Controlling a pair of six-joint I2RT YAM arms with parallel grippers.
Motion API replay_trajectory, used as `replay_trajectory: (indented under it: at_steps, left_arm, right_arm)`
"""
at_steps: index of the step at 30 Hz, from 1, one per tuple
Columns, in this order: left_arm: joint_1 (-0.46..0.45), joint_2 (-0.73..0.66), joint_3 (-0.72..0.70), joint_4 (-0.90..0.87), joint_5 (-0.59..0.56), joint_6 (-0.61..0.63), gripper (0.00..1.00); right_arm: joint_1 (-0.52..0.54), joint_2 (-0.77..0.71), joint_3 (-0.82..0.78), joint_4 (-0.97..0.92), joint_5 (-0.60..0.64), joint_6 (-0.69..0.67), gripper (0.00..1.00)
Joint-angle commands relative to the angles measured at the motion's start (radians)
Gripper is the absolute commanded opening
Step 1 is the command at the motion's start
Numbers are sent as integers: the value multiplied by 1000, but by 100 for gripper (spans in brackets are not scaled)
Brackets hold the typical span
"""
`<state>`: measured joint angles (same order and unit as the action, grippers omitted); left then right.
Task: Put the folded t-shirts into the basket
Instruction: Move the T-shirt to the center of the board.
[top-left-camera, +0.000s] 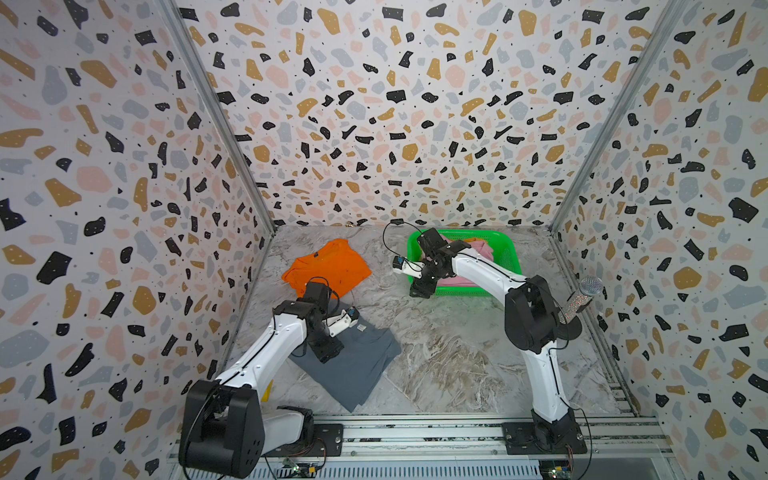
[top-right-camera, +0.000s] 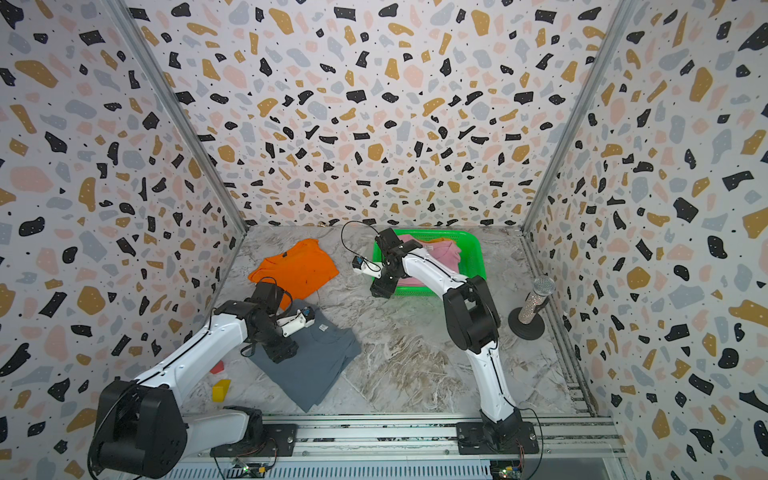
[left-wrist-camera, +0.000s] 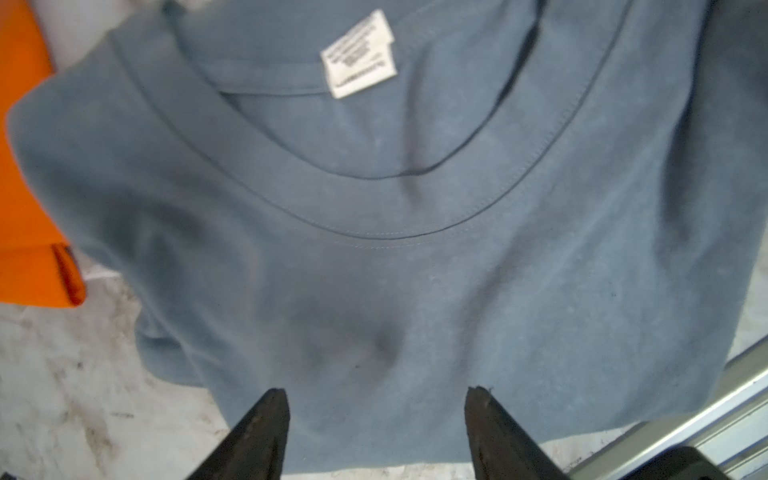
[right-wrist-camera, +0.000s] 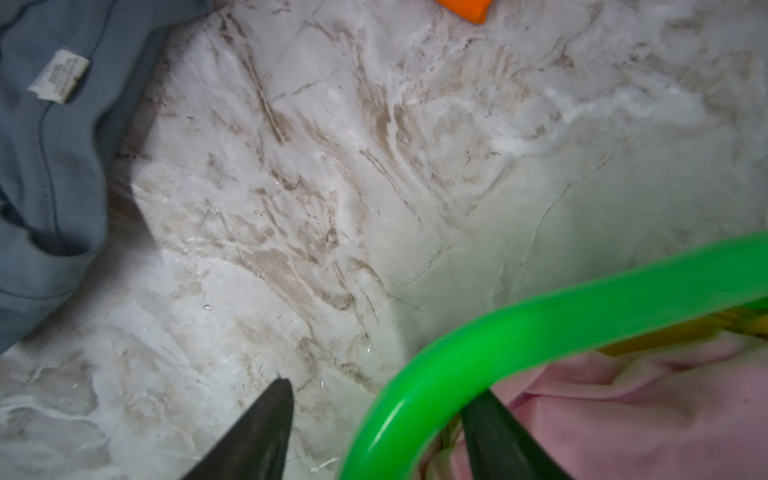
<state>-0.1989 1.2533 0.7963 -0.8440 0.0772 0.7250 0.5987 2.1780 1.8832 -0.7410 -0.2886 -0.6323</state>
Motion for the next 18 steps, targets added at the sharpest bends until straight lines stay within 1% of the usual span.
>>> replay_trajectory:
  at_steps: [1, 4, 7, 9, 11, 15, 18]
  left_arm:
    - [-60, 16, -34, 25, 4, 69, 69]
    - [-134, 37, -58, 44, 3, 60, 69]
    - [-223, 46, -84, 80, -20, 11, 69]
    - [-282, 60, -82, 105, -38, -56, 69]
    - [-330, 89, -66, 122, -28, -137, 69]
    - [-423, 197, 10, 144, -20, -298, 65]
    - [-508, 297, 74, 143, -29, -353, 62]
  right_arm:
    - [-5, -128, -8, -79, -14, -19, 77]
    - [-18, -229, -85, -99, -10, -24, 79]
    - [-47, -349, -203, -100, 4, -33, 79]
    - [-75, -425, -286, -100, 19, -38, 80]
    - [-115, -500, -365, -100, 25, -35, 80]
    - [-208, -645, -508, -116, 19, -30, 80]
    - [-264, -756, -602, -145, -19, -58, 80]
